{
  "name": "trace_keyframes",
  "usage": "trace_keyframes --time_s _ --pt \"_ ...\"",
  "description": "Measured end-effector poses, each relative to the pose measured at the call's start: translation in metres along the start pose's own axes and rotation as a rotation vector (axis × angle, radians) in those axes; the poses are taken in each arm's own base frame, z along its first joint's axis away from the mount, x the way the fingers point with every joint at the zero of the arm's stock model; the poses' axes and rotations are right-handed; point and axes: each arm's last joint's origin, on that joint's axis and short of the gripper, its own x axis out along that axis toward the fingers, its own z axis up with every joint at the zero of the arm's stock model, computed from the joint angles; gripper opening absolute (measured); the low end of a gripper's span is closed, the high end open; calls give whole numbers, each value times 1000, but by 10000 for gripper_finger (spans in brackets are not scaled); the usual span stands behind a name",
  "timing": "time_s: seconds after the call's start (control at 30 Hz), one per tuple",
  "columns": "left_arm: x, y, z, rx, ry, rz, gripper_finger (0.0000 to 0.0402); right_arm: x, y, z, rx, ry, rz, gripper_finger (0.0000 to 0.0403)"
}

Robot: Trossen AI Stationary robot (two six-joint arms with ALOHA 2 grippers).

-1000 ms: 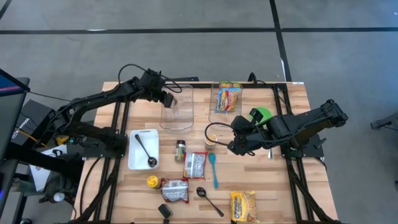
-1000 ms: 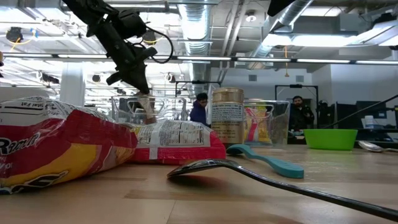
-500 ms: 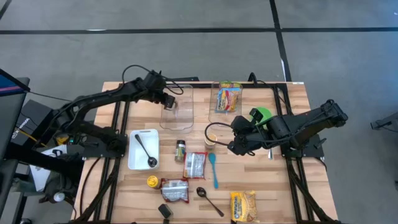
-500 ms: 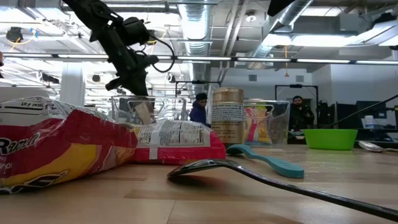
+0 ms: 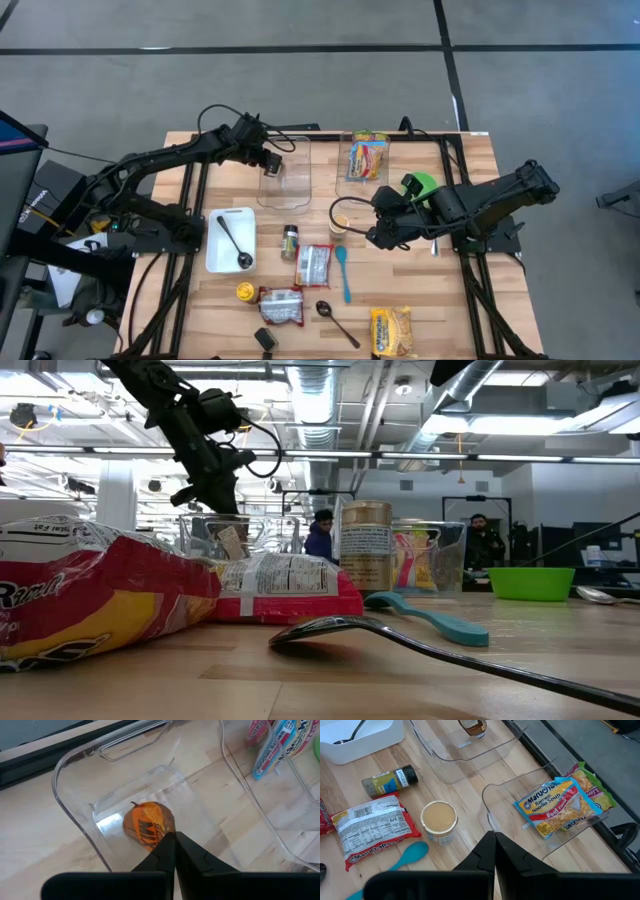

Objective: Pick & Place Food Item
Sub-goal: Put the orange seasoning pack into the left transparent bin

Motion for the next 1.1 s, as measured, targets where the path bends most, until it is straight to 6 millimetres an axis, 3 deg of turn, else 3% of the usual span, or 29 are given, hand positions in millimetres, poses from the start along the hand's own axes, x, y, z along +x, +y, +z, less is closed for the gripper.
trace_keyframes --time_s 0.73,1.1 --pt "0 0 2 0 -35 25 2 0 0 0 0 0 0 0" --pt "0 0 3 -1 -48 39 47 0 0 0 1 -1 0 0"
